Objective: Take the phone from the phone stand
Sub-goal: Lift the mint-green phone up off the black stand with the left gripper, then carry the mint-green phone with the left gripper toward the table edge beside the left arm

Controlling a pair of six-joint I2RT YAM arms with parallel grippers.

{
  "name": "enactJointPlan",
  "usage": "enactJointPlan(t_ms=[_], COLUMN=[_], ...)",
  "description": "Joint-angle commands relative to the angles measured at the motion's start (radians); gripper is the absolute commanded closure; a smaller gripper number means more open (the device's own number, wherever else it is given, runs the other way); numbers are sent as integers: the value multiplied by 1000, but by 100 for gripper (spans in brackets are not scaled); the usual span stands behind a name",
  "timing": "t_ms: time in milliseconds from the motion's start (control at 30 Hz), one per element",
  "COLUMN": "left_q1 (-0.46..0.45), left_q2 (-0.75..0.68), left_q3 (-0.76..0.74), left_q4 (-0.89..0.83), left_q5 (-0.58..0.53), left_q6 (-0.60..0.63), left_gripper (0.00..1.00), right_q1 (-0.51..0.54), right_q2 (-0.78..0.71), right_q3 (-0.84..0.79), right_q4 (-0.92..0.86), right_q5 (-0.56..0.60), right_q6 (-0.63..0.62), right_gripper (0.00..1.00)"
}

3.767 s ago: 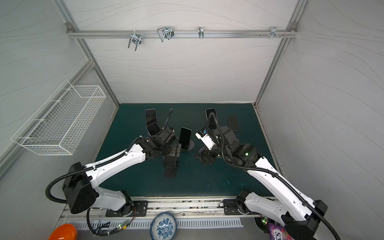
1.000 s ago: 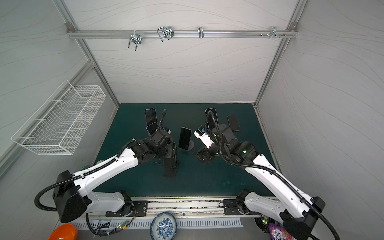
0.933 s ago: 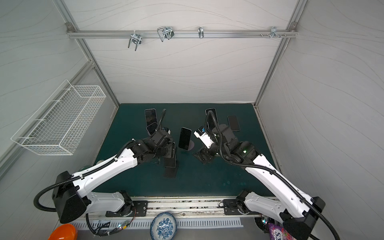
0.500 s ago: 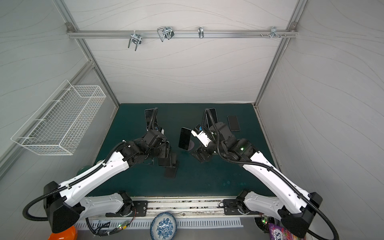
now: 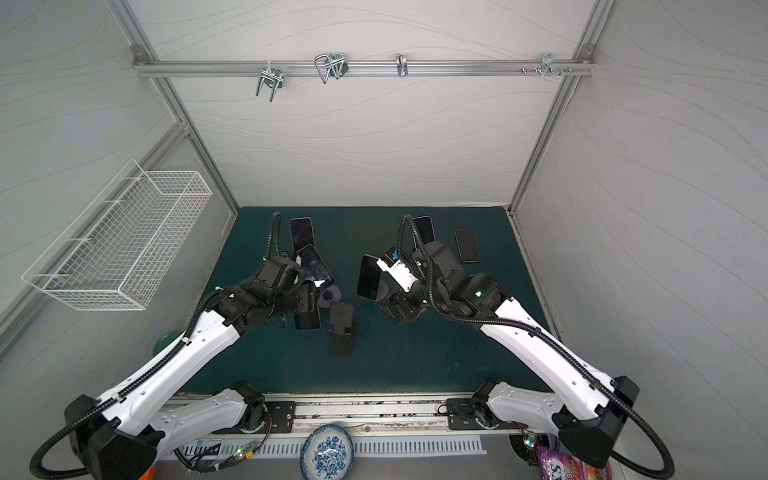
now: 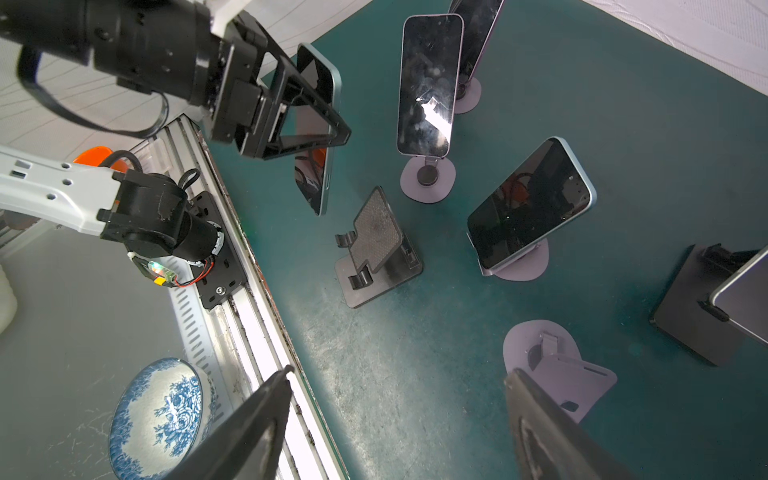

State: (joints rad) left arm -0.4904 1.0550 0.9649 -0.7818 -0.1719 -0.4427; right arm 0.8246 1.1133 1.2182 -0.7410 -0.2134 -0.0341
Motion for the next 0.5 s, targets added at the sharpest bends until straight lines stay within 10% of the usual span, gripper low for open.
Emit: enactJointPlan(t_ms=[0, 467], left_q1=[79, 342], left_q2=[-18, 57], left_q3=[2, -34], left_q4=[26, 149], left_q5=[40, 73], left_q6=[77, 236], left_gripper=[44, 44], right_q1=[12, 21], right_q2=[10, 81], right_q3=[32, 83], right_q4=[-3, -5], right_q5=[3, -3], right_q6=[-10, -29], right_gripper=[18, 18])
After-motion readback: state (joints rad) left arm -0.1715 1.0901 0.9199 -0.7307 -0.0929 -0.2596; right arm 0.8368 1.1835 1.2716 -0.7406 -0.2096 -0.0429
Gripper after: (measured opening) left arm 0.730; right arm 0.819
